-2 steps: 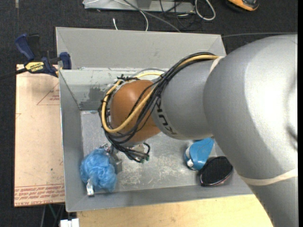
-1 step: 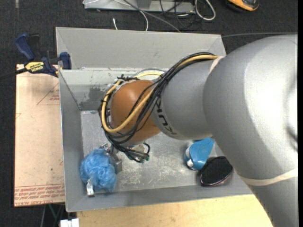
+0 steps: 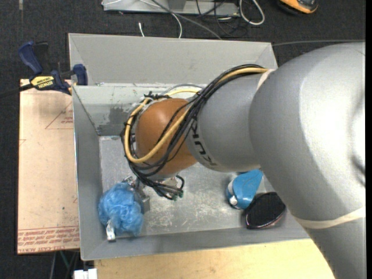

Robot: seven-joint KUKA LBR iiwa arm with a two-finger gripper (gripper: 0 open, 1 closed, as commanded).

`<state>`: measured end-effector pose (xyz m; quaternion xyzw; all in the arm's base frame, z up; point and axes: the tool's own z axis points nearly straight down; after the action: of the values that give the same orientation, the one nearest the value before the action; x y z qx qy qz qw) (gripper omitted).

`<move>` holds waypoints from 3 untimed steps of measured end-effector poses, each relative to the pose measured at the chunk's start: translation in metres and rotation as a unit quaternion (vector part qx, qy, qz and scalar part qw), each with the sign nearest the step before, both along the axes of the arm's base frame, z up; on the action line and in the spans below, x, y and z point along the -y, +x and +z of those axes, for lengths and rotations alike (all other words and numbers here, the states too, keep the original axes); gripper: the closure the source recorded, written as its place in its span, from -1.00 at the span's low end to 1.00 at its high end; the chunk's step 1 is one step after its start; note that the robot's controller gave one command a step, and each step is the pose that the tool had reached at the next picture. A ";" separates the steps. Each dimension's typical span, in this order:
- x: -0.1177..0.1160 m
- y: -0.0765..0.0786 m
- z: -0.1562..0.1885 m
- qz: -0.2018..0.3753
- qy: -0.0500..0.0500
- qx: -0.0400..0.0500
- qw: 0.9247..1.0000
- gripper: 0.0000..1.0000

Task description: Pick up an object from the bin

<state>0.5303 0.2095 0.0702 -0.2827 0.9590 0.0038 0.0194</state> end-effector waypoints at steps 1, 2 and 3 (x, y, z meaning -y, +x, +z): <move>0.000 0.000 0.000 0.000 0.000 0.000 1.000 1.00; 0.000 0.000 0.000 0.000 0.000 0.000 1.000 1.00; 0.000 0.000 0.000 0.000 0.000 0.000 1.000 1.00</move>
Offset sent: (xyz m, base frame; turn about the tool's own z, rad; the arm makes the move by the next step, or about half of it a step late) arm 0.0000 0.0000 0.0000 0.0000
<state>0.5303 0.2096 0.0702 -0.2828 0.9590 0.0040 0.0194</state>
